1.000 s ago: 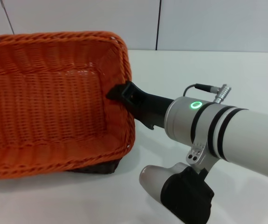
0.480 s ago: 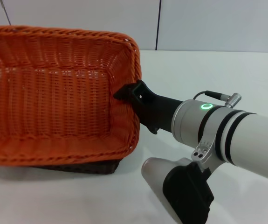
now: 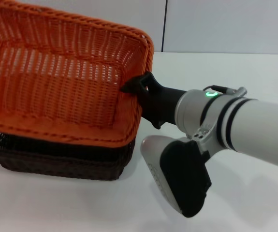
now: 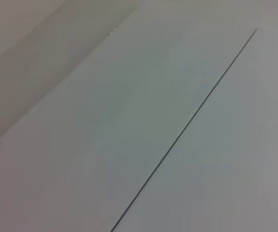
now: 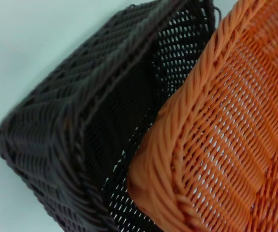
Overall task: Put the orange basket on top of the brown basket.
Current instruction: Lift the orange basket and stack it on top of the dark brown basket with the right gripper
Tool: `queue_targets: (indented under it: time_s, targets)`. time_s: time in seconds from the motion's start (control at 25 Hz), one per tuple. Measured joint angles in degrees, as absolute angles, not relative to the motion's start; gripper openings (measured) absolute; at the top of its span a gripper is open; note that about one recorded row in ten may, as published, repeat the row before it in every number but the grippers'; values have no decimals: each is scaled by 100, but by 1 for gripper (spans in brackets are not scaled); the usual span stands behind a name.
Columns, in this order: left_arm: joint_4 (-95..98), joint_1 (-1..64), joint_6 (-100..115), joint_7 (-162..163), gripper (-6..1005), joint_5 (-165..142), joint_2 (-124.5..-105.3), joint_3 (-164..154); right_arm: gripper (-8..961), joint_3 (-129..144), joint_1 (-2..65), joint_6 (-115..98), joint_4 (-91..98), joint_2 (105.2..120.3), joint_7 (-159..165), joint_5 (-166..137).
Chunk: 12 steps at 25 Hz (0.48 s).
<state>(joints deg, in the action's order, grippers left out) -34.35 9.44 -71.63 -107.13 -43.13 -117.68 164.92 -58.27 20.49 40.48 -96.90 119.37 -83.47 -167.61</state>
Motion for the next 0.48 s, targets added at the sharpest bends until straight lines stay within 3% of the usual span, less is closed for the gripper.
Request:
queue_targets:
  time_s: [0.48]
  targets:
    - [-3337, 888, -7256, -10601, 737, -4281, -11766, 16514, 316, -5503, 2565, 4758, -9695, 11926, -8032, -16752]
